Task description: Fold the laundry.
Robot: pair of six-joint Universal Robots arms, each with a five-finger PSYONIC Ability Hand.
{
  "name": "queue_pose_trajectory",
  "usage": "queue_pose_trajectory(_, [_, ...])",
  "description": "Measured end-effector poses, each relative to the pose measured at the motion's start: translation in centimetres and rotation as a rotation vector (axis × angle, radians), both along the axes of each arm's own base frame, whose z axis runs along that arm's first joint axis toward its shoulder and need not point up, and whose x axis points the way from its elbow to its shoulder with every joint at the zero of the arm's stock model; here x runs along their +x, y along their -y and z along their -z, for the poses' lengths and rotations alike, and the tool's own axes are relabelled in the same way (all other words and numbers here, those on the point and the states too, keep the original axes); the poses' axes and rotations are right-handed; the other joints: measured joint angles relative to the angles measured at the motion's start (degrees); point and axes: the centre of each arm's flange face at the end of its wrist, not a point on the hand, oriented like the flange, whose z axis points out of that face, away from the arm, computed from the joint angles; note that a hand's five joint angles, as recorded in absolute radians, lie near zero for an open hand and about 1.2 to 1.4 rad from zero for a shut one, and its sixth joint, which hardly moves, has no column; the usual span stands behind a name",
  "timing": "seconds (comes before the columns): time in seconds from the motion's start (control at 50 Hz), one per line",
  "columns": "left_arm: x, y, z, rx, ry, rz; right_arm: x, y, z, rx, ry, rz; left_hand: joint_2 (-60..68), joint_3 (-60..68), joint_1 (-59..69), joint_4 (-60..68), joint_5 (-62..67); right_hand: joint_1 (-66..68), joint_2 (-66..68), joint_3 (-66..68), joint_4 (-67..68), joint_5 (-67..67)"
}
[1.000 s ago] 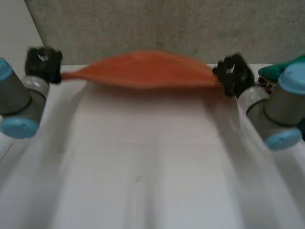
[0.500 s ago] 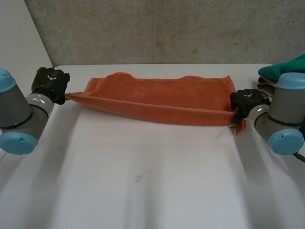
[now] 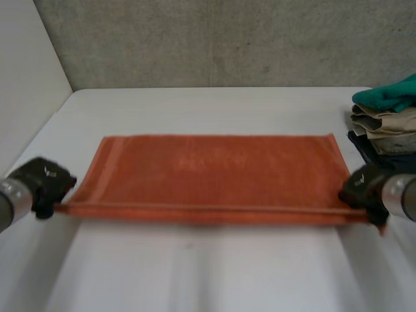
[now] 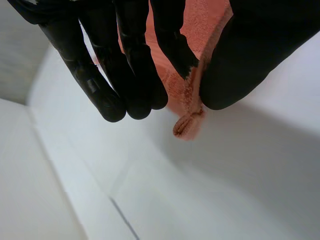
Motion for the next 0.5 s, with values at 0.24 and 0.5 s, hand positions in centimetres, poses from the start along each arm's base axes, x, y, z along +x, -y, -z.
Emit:
queue_pose_trajectory(0.24, [-1.9,3.5,-0.8,-0.125,0.046,0.092,1.3,3.8,0.9,-0.162,-0.033,-0.035,0.0,0.0,0.0,0.0,0.0,0.0,0.0,0.0,0.0,1.8])
queue_pose_trajectory(0.5, [-7.5,12.4,0.1,-0.33,-0.044,-0.004,6.1,12.7,3.3,-0.542,0.1,-0.018,0.0,0.0,0.0,0.0,0.6,0.0,0.0,0.0,0.0,2.5])
